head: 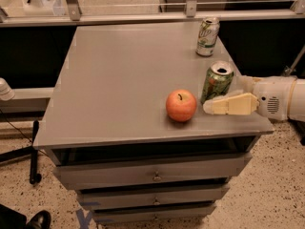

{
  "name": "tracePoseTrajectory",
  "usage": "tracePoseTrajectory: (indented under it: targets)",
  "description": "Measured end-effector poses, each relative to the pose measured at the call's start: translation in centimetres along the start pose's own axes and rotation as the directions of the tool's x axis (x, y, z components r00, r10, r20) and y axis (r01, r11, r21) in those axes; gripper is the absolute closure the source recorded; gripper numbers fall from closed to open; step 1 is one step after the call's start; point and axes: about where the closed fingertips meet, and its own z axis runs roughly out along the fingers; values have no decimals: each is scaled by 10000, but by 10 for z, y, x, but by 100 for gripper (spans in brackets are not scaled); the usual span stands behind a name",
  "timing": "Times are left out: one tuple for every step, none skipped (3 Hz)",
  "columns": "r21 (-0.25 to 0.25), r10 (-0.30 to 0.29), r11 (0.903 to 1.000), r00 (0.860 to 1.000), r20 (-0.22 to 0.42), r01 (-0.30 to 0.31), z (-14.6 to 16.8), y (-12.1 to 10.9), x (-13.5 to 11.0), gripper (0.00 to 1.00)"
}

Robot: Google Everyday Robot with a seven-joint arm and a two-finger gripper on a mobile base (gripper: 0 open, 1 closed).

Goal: Move green can near apple

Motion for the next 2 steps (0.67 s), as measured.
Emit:
tracePoseTrajectory:
  targets:
    - [957, -738, 9929, 9966, 373, 699, -39, 4, -7, 0]
    - [2752, -1498, 9529, 9868, 612, 1276, -101, -1, -16, 0]
